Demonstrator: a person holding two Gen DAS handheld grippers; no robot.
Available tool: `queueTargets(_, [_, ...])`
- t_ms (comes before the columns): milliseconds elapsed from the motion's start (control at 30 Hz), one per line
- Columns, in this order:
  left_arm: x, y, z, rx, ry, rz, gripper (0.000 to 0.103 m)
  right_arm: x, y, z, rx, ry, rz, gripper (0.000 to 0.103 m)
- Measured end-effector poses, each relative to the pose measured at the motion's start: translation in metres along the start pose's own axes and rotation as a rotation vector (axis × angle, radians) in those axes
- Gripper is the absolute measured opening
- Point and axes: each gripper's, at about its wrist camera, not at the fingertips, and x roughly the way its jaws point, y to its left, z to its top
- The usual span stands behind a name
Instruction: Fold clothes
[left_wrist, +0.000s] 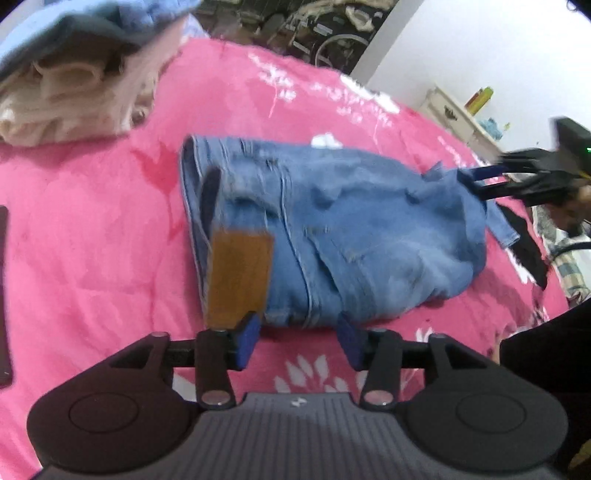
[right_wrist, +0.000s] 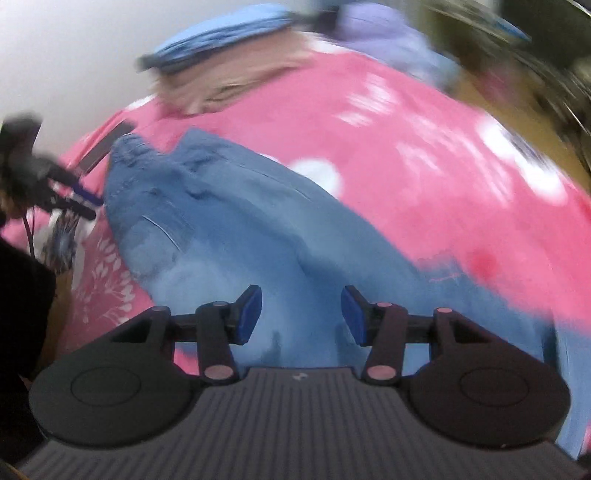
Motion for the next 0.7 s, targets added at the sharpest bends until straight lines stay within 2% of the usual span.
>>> queueTargets(100, [-0.017,0.008,0.0,-0.026,-0.056,0.046,0.056,0.047,0.021,0.034,-0.166,0.072,0.063,0.047])
queueTargets(200, [-0.024,0.02,0.002,-0.059,-0.116,0.069,0.058,0.089,0.028,0.056,-0.284,0.145,0.066,0.047])
queueTargets(367, [0.0,0.027,0.023,-0.026,-0.138,0.016,0.061,0.13,0.021,0.065,-0.29,0.238,0.073,0.048])
queueTargets(433, [0.018,0.031,0.029,-0.05,-0.127,-0.014,0.061,0.136,0.019,0.061,-0.273,0.252,0.059,0.048])
queueTargets(533, [0.036,0.026,0.03,-0.048,-0.131,-0.006,0.052,0.138,0.018,0.052,-0.243,0.251,0.041,0.046])
queueTargets(567, [0.038,0.024,0.03,-0.042,-0.144,-0.001,0.05,0.135,0.021,0.051,-0.256,0.244,0.027,0.041])
queueTargets(600, [0.038,0.022,0.029,-0.041,-0.161,0.01,0.047,0.131,0.024,0.049,-0.268,0.236,0.012,0.028])
queueTargets(700, [0.034,0.017,0.025,-0.037,-0.205,0.042,0.036,0.121,0.032,0.046,-0.301,0.211,-0.036,0.007])
